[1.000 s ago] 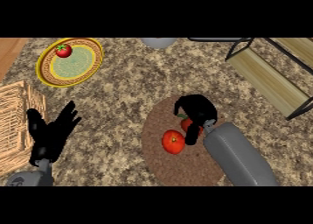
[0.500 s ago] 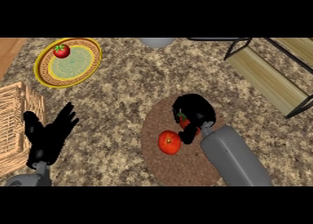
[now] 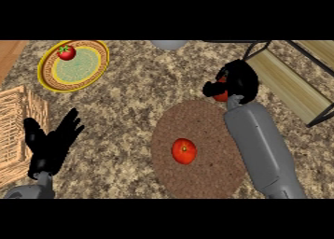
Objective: Pick the bell pepper from the placemat and place it in the tiered shelf
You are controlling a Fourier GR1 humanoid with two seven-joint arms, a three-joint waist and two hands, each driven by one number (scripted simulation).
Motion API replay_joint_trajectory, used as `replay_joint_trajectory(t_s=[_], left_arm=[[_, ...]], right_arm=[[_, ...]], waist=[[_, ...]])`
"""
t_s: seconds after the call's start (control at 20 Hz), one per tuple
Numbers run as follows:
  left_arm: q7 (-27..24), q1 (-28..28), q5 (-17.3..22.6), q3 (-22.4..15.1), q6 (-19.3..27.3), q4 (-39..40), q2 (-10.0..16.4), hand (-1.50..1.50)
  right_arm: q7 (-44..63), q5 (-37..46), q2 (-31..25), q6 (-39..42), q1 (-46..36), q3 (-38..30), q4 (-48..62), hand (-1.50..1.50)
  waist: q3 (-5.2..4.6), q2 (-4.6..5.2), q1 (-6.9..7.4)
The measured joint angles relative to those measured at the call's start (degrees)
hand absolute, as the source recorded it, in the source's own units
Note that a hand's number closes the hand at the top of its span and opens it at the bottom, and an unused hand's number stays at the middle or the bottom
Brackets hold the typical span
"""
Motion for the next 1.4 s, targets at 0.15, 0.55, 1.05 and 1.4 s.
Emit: replay_joint_trajectory(t_s=[0.15, 0.55, 1.05, 1.4], left_arm=[[-0.56, -0.12, -0.36, -0.21, -0.04, 0.39, -0.21, 0.0], [-0.39, -0.38, -0.3, 0.17, -0.62, 1.13, -0.04, 0.0], [-0.62, -0.16, -0.26, 1.01, -0.85, 1.47, -0.15, 0.0], [-1.28, -0.23, -0.69, 1.34, -1.16, 1.65, -0.22, 0.0]], right_arm=[[8.38, 6.15, -0.65, -3.4, -6.84, -0.82, 0.21, 1.5], [17.92, 20.79, -3.0, -1.4, -23.03, -2.99, 1.67, 1.5], [19.3, 27.4, -8.89, 4.59, -34.41, -10.51, 2.6, 1.5], [16.41, 28.58, -15.42, 7.04, -38.39, -16.1, 4.55, 1.5]], waist=[[-0.03, -0.15, 0.35], [0.01, -0.42, 0.26], [0.13, -0.44, -0.21], [0.13, -0.3, -0.07]])
